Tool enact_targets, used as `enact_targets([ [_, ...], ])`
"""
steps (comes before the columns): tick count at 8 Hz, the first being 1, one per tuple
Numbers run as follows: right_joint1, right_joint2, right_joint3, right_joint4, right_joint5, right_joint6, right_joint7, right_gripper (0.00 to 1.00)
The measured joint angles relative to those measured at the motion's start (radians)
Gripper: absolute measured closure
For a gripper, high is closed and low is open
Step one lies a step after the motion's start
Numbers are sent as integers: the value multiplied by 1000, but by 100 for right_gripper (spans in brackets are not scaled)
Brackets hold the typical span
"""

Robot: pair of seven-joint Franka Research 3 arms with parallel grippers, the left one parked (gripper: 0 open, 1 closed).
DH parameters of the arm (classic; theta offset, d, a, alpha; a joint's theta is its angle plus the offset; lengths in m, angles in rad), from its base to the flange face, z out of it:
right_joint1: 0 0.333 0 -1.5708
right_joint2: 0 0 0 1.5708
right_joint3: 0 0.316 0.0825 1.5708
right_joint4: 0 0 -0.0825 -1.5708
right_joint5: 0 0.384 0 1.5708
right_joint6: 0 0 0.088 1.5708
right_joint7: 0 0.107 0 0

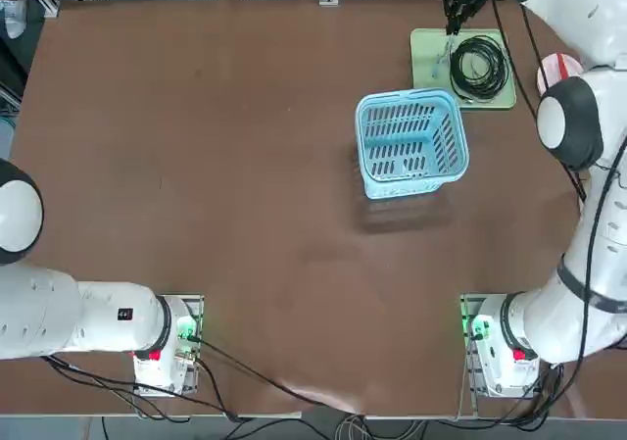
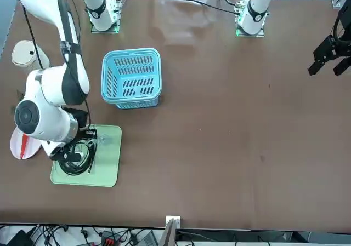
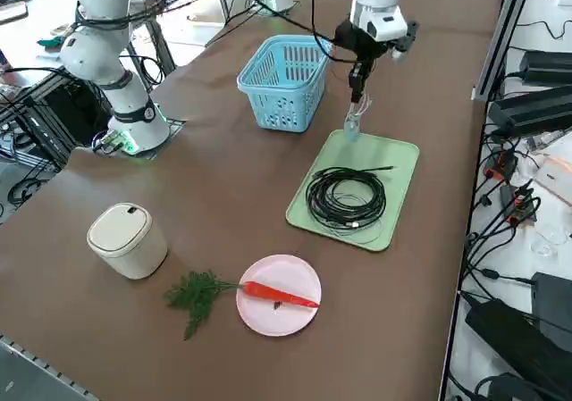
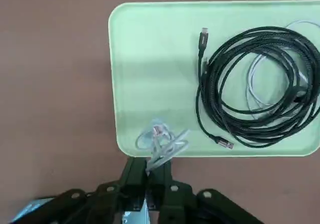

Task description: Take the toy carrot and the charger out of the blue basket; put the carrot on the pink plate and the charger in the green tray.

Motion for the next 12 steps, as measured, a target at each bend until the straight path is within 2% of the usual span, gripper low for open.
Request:
enact_targets([
  [2, -4, 31, 0, -6, 40, -2, -51, 94],
  [5, -28, 61, -1, -6, 49, 3, -140, 94],
  [7, -49, 77, -3, -6, 49, 36, -206, 88],
  [8, -60, 79, -3, -5, 49, 51, -232, 79],
  [10, -69, 79, -3, 3, 49, 70, -247, 43],
  [11, -68, 79, -3, 7, 49, 75, -249, 31],
  [12, -66, 79, -3, 11, 49, 76, -249, 28],
])
